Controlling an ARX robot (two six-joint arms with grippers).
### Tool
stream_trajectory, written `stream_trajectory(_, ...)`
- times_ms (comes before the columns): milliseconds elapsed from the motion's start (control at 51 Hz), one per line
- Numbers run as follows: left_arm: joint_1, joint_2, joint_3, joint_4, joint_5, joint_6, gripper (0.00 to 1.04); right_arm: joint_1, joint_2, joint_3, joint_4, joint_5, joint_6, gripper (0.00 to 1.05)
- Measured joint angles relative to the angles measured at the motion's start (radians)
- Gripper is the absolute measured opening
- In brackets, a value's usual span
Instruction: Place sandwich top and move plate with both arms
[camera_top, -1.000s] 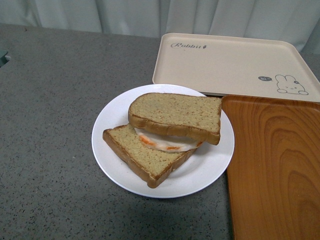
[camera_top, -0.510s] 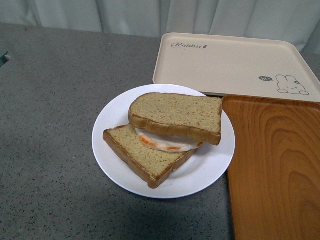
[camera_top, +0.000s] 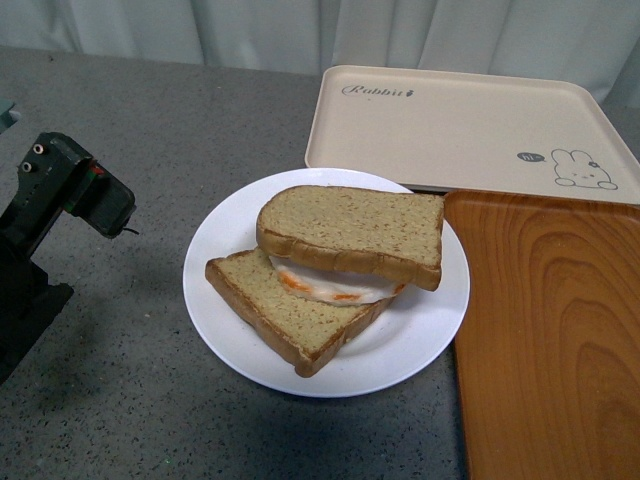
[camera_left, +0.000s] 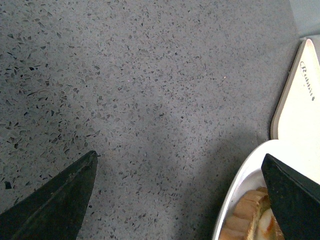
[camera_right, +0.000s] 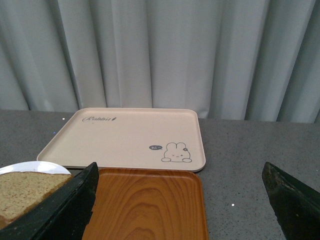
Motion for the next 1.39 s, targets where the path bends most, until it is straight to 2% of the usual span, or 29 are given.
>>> stream_trajectory(588,-0.165,0.121,0.083,0.042,-0.015,-0.144,0.98,0.000,0.000,0.000,0.000,0.000,0.000,0.96)
stream_trajectory(784,-0.182,0.121,0.079,0.042,-0.014,-0.167,0.97,0.000,0.000,0.000,0.000,0.000,0.000,0.96)
stream_trajectory(1118,-0.180,0.121,0.068,0.035,-0.016,-0.187,0.46,0.000,0.000,0.000,0.000,0.000,0.000,0.96)
stream_trajectory(1314,-0.180,0.119,0.060,0.055,-0.011,-0.190,0.07,0.000,0.000,0.000,0.000,0.000,0.000,0.96)
stream_trajectory(1392,-0.180,0.115,0.060,0.062,-0.013,-0.202,0.04,0.000,0.000,0.000,0.000,0.000,0.000,0.96)
